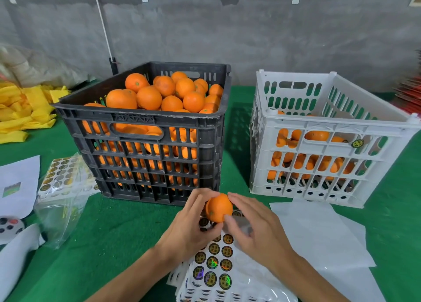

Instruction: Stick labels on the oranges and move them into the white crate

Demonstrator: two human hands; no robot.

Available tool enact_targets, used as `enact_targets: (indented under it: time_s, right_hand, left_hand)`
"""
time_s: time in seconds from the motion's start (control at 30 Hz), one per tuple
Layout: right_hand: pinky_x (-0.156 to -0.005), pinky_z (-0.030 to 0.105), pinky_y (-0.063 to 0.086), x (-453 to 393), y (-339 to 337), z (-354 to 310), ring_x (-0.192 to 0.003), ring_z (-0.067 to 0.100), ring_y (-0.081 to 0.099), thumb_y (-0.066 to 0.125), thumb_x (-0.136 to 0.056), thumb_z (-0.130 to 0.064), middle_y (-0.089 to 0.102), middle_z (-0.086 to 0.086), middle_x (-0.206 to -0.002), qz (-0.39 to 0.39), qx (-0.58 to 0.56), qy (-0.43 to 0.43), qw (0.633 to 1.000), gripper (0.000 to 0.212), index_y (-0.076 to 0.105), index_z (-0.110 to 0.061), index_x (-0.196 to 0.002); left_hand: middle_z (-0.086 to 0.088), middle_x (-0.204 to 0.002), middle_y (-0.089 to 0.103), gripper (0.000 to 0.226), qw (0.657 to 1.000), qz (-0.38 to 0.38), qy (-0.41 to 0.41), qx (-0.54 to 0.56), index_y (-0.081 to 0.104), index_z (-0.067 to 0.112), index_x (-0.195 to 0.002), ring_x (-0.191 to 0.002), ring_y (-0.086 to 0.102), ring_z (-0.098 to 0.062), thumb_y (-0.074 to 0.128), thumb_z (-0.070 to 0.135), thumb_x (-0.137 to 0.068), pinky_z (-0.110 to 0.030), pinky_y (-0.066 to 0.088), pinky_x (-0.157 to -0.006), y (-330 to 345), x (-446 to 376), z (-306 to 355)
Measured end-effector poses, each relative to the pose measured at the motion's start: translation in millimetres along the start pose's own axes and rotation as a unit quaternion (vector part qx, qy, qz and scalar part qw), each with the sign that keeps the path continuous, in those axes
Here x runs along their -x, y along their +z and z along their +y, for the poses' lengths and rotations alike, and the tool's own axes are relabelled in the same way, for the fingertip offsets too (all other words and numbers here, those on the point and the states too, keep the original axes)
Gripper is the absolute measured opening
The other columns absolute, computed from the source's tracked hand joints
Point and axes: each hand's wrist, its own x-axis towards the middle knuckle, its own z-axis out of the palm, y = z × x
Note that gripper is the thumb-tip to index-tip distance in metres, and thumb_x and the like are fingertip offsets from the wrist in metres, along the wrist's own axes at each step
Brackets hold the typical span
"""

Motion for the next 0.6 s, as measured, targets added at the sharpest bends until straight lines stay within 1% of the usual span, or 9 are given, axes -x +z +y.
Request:
enact_targets:
  time_s: [0.1,0.2,0.27,0.3,0.33,0.4,0.47,0.53,0.6]
  right_hand:
    - [-0.101,0.028,0.053,-4,-5,-12,-0.122,0.014,0.064,0.069,-0.092,-0.053,0.064,0.002,-0.139,0.052,0.076,-0.049,0.995,0.064,0.065,-0.005,-0.135]
    - [-0.107,0.029,0.048,-25,-25,-24,-0.128,0.017,0.061,0.075,-0.091,-0.050,0.062,0.007,-0.142,0.144,0.109,-0.079,0.980,0.067,0.063,-0.001,-0.135]
    - [-0.109,0.031,0.047,-46,-45,-28,-0.129,0.019,0.061,0.075,-0.092,-0.048,0.062,0.010,-0.141,0.202,0.137,-0.096,0.965,0.065,0.063,0.001,-0.133]
    - [-0.110,0.033,0.047,-58,-57,-29,-0.128,0.020,0.061,0.073,-0.094,-0.046,0.063,0.012,-0.140,0.227,0.149,-0.094,0.958,0.063,0.063,0.002,-0.133]
    - [-0.109,0.034,0.047,-70,-67,-29,-0.128,0.022,0.061,0.072,-0.095,-0.044,0.062,0.013,-0.140,0.245,0.160,-0.086,0.952,0.063,0.061,0.003,-0.135]
    - [-0.110,0.038,0.046,-92,-88,-26,-0.129,0.026,0.060,0.069,-0.098,-0.040,0.060,0.016,-0.141,0.275,0.180,-0.063,0.942,0.062,0.056,0.004,-0.140]
    - [-0.115,0.043,0.041,-114,-109,-20,-0.137,0.028,0.053,0.066,-0.101,-0.031,0.055,0.017,-0.147,0.284,0.195,-0.026,0.938,0.058,0.051,0.002,-0.145]
    - [-0.120,0.050,0.034,-133,-125,-13,-0.145,0.030,0.043,0.059,-0.102,-0.019,0.047,0.017,-0.154,0.265,0.223,0.029,0.938,0.050,0.048,0.000,-0.148]
    - [-0.122,0.053,0.030,-144,-129,-5,-0.147,0.033,0.040,0.059,-0.100,-0.010,0.046,0.018,-0.154,0.226,0.251,0.072,0.939,0.045,0.054,0.000,-0.144]
  left_hand:
    - [0.014,-0.147,0.040,0.067,0.999,0.037,0.035,-0.008,0.045,0.035,-0.143,-0.125,0.055,-0.008,0.082,0.023,-0.089,-0.033,0.059,-0.090,-6,-4,13]
    - [0.007,-0.150,0.040,0.080,0.989,0.091,0.112,-0.029,0.043,0.027,-0.146,-0.134,0.050,-0.007,0.086,0.007,-0.083,-0.027,0.058,-0.095,-17,-26,39]
    - [0.008,-0.155,0.036,0.079,0.983,0.109,0.143,-0.037,0.040,0.026,-0.148,-0.140,0.042,0.001,0.082,0.004,-0.084,-0.021,0.051,-0.105,-27,-52,63]
    - [0.011,-0.158,0.033,0.077,0.982,0.111,0.145,-0.043,0.038,0.027,-0.149,-0.142,0.036,0.006,0.079,0.004,-0.087,-0.019,0.046,-0.110,-33,-67,77]
    - [0.013,-0.160,0.031,0.074,0.981,0.112,0.149,-0.053,0.036,0.027,-0.150,-0.144,0.033,0.007,0.075,0.006,-0.091,-0.019,0.041,-0.114,-38,-82,91]
    - [0.009,-0.163,0.029,0.066,0.974,0.116,0.182,-0.071,0.036,0.021,-0.153,-0.149,0.034,-0.003,0.067,0.005,-0.097,-0.021,0.035,-0.120,-46,-116,118]
    - [0.002,-0.169,0.023,0.068,0.968,0.088,0.212,-0.100,0.034,0.014,-0.158,-0.154,0.030,-0.013,0.059,-0.004,-0.098,-0.026,0.028,-0.125,-48,-150,142]
    - [-0.003,-0.173,0.015,0.078,0.968,0.022,0.213,-0.134,0.028,0.010,-0.162,-0.159,0.018,-0.017,0.053,-0.016,-0.093,-0.032,0.019,-0.130,-48,-176,157]
    - [-0.005,-0.172,0.018,0.072,0.967,-0.046,0.196,-0.158,0.028,0.009,-0.163,-0.159,0.015,-0.016,0.049,-0.013,-0.097,-0.038,0.016,-0.131,-49,-190,158]
